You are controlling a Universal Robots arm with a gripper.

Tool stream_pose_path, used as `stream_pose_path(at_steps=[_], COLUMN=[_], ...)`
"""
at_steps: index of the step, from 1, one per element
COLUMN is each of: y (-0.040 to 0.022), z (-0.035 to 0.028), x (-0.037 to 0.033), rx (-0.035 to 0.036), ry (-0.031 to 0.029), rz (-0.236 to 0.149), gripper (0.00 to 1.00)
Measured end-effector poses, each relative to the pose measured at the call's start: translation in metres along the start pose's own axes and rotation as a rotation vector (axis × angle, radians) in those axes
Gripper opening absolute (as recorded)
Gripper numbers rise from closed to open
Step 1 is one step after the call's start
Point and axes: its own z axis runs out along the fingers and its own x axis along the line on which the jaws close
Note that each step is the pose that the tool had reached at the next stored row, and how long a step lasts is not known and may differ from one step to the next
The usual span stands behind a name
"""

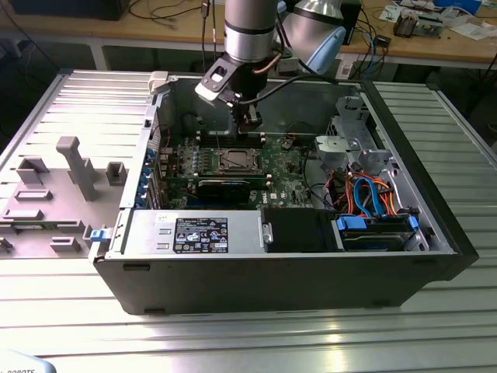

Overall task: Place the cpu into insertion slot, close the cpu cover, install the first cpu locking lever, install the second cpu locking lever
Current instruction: 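Install the first cpu locking lever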

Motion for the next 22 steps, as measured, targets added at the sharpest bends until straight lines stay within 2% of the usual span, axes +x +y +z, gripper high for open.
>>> stream_pose_path(at_steps=[2,4,7,10,16,22], y=[0.0,0.0,0.0,-0.0005,-0.0047,-0.0048], z=[0.0,0.0,0.0,0.0,0.0,0.0], x=[0.0,0.0,0.0,0.0002,0.0015,0.0014], rx=[0.0,0.0,0.0,0.0,0.0,0.0001], ry=[-0.0005,-0.0008,-0.0017,-0.002,-0.0023,-0.0033], rz=[-0.061,-0.101,-0.202,-0.241,-0.269,-0.392], gripper=[0.11,0.11,0.11,0.11,0.11,0.11])
